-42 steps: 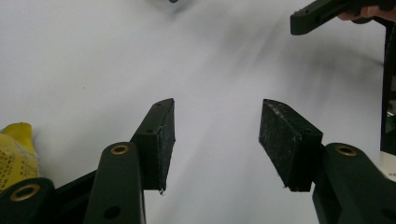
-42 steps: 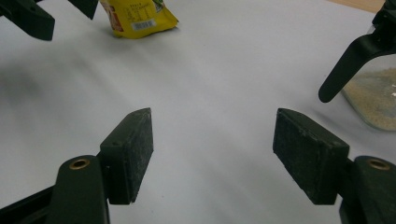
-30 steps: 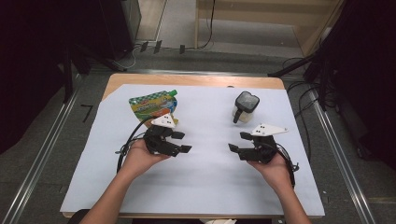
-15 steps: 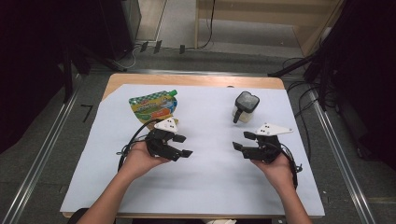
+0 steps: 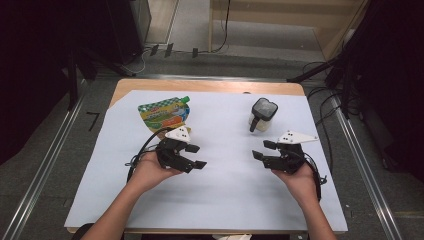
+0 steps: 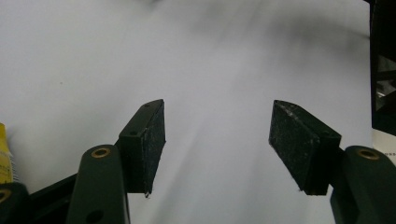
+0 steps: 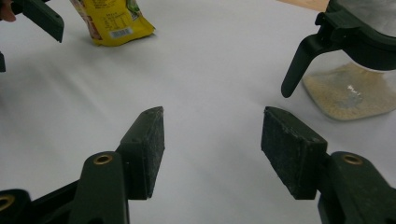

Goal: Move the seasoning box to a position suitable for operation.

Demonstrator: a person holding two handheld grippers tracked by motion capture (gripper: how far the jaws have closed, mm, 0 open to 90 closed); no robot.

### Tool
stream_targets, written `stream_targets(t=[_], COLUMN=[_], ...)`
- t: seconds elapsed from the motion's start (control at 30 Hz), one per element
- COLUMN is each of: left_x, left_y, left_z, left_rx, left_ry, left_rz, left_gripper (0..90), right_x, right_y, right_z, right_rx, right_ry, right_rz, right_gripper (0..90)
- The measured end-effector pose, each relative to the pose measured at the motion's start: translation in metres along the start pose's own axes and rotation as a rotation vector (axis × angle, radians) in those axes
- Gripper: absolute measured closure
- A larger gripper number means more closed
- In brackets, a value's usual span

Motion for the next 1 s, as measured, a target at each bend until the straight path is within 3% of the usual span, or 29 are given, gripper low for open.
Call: stream_targets(t=[0.1,0.2,0.3,0.37,0.63,0.8,0.93,1.0], left_x=[-0.001,-0.002,-0.002,-0.002,-0.001,-0.003,-0.004,-0.005], left_y=[-0.001,0.002,0.004,0.004,0.002,0.001,0.001,0.001], left_z=[0.001,0.001,0.0,-0.002,-0.004,-0.005,-0.005,-0.004], left_rx=[0.006,0.003,-0.001,-0.006,-0.015,-0.01,-0.017,-0.02], left_ry=[-0.001,-0.008,-0.006,0.001,0.002,0.003,0.0,-0.003], left_rz=[-0.008,0.016,0.023,0.02,0.006,0.009,0.02,0.024], left_gripper=[36.9,36.9,36.9,36.9,36.8,36.9,36.9,36.9], right_x=[0.0,0.002,0.003,0.001,-0.005,-0.009,-0.011,-0.011], right_y=[0.003,0.002,-0.003,-0.007,-0.008,-0.001,0.011,0.015], right_z=[0.001,0.0,-0.001,0.001,0.008,0.017,0.031,0.04], right_rx=[0.003,0.009,0.04,0.05,0.045,0.05,0.006,0.008], right_ry=[-0.004,0.011,0.054,0.05,0.041,-0.007,-0.057,-0.07], right_rz=[0.009,0.001,-0.028,-0.046,-0.01,0.003,0.014,0.022], right_gripper=[41.1,41.8,41.9,43.1,43.0,43.7,40.9,40.7])
Point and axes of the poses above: each handheld gripper's, and its own axes: x roughly forward along the jaws, y roughly out of its top, z roughly to its right, the point moved 9 cm from there along x, roughly forward along the jaws, and after that the axes turned 3 degrees about x, right-handed, at the moved point
